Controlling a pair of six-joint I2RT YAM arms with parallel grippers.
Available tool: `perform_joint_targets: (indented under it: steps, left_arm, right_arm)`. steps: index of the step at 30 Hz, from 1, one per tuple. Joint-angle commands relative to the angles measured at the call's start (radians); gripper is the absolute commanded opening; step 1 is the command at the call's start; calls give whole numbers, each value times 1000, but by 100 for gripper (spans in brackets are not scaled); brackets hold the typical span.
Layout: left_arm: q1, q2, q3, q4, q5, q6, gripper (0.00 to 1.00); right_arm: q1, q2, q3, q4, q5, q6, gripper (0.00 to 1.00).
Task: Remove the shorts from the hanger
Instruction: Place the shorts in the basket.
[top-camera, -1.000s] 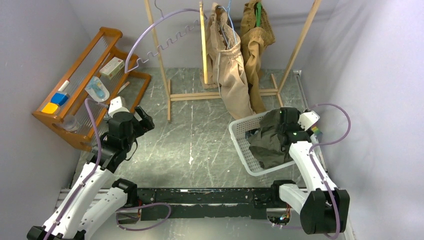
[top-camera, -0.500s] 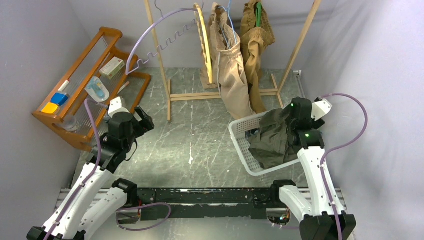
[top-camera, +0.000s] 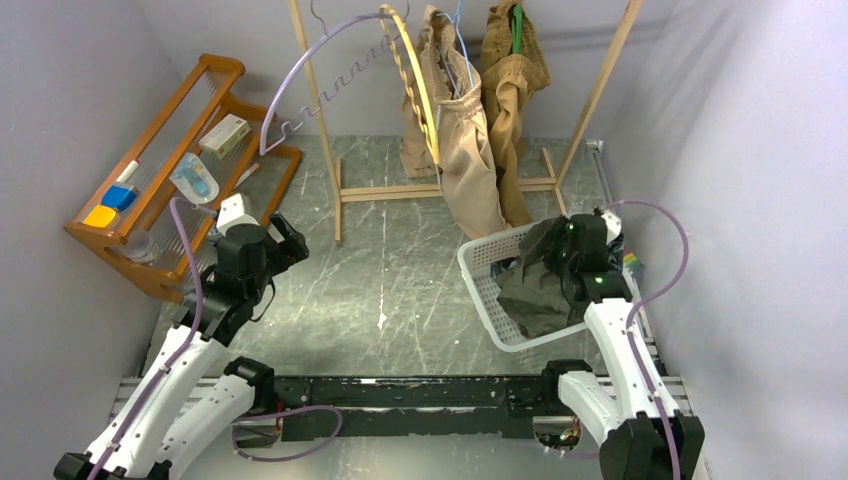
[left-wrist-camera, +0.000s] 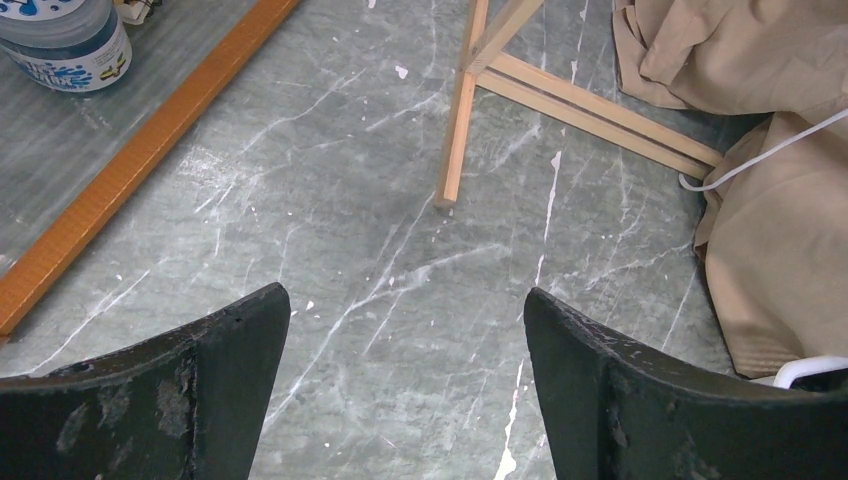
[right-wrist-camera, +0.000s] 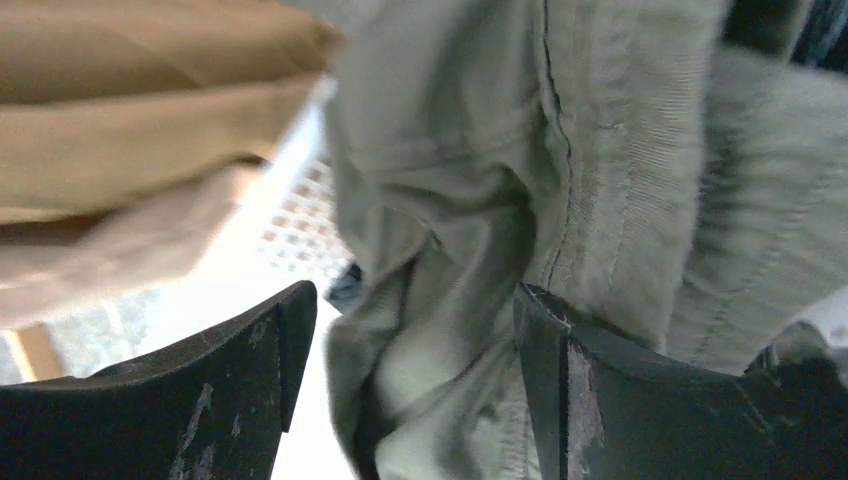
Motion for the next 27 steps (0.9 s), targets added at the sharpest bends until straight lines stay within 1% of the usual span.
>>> perform_joint_targets:
  steps: [1,3,5,8,11,14,20,22,24,27]
  left_arm:
    - [-2,-13,3,3,-11,0,91]
    - [-2,-13,0,6,-15,1,91]
    - [-1,-9,2,11,-19,-5,91]
    - [-1,-3,2,37,-6,4,91]
    - [-1,8,10,49,2,13,92]
    - [-1,23,19,50,4,20,93]
    - [-1,31,24,37,5,22,97]
    - [-1,26,18,40,8,21,98]
    - [-1,21,12,41,13,24,100]
    - [-2,28,25,14,25,21,100]
  right_arm:
    - [-7,9,-62,-36,24,54,76]
    - [-7,11,-36,-67,62,53,78]
    - [-8,6,8,-51,2,-26,79]
    - [-8,-28,86,-31,-92,-72,79]
    - [-6,-84,138,15,-218,-94,79]
    - [-7,-139,143,100,-356,-101,79]
    - [-6,-143,161,239,-726,-135,79]
    - [-4,-138,164,282,-810,-133,79]
    - [-3,-130,169,307,-845,-121,79]
    - [-1,-118,193,323,-853,-124,79]
